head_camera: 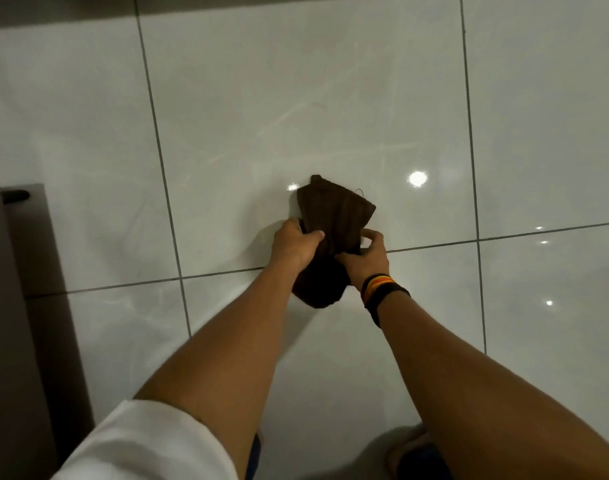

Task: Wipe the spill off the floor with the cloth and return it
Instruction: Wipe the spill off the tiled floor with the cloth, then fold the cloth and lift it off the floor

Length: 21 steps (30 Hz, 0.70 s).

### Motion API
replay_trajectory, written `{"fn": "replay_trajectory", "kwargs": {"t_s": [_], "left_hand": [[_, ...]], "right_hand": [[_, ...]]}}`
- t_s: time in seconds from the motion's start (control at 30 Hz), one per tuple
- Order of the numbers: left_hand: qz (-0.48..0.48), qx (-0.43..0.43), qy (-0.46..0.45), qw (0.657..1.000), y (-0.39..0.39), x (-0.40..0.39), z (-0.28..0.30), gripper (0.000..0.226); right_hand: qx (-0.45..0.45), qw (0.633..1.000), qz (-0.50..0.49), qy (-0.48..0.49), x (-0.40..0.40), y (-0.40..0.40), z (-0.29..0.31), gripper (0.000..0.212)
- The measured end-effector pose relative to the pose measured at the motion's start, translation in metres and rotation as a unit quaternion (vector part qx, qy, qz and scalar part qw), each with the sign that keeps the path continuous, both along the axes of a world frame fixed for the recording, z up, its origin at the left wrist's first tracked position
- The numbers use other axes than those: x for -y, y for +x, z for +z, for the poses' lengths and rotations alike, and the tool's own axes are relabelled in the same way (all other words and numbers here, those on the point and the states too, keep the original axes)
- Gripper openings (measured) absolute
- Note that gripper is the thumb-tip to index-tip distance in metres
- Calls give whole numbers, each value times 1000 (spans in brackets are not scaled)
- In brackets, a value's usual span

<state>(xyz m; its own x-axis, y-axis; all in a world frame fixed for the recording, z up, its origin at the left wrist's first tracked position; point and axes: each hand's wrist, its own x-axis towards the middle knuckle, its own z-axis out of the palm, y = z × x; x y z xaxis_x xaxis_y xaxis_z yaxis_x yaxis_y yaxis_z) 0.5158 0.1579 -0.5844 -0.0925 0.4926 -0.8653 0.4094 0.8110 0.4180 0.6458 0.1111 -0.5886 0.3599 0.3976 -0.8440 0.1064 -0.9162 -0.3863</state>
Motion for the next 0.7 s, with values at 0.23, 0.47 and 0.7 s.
{"fn": "replay_trajectory", "kwargs": {"t_s": [0.23,0.47,0.7], "left_hand": [[48,43,58,996,-69,14,118,47],[89,10,222,971,-149,26,307,17],[196,5,293,936,-236,49,471,6]], "right_hand": [[-92,980,149,95,9,-13,130,94],[-2,862,496,103,-23,-80,321,81],[-9,824,523,217,-51,-169,484,22]]}}
